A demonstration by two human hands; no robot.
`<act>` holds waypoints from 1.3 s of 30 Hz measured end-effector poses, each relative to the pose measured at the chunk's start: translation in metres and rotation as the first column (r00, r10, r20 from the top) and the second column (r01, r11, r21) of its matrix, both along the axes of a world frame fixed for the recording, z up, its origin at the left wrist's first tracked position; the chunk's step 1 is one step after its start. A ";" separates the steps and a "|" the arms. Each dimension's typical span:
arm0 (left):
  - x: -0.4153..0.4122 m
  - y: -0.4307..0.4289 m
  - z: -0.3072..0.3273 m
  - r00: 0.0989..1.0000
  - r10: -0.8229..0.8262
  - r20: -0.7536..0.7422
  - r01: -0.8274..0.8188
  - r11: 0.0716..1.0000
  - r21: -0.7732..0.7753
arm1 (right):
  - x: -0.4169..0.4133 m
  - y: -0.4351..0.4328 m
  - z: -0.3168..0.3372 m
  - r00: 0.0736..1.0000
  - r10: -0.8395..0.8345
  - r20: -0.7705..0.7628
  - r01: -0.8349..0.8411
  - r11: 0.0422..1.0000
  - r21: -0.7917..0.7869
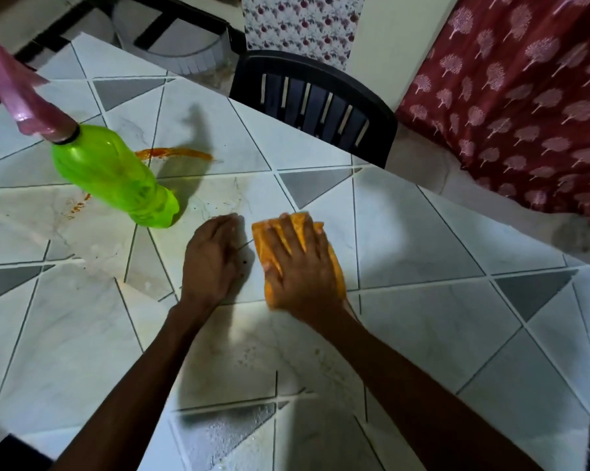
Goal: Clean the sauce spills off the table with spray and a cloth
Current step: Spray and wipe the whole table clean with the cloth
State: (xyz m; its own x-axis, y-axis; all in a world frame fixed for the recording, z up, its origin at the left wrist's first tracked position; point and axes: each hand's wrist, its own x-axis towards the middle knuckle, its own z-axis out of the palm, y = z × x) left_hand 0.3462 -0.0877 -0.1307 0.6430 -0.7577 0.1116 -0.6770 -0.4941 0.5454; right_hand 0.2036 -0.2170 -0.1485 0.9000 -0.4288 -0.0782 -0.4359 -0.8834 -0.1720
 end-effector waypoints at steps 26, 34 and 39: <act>-0.125 -0.057 -0.021 0.921 -0.383 0.064 0.348 0.887 0.304 | -0.339 -0.053 -0.005 0.886 -0.445 -0.133 0.443 0.895 -0.046; -0.181 -0.078 -0.021 0.899 -0.438 -0.001 0.426 0.875 0.230 | -0.238 -0.063 -0.010 0.803 -0.595 -0.039 0.592 0.803 -0.072; -0.210 -0.090 -0.018 0.857 -0.516 0.025 0.500 0.841 0.205 | -0.317 0.027 -0.006 0.906 -0.423 0.015 0.423 0.906 0.008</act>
State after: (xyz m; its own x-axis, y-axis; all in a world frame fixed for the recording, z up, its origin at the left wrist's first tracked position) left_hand 0.1364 -0.1775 -0.1491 0.1574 -0.9871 -0.0303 -0.8963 -0.1557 0.4153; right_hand -0.1132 -0.1902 -0.1542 0.6353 -0.7693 -0.0681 -0.7656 -0.6158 -0.1860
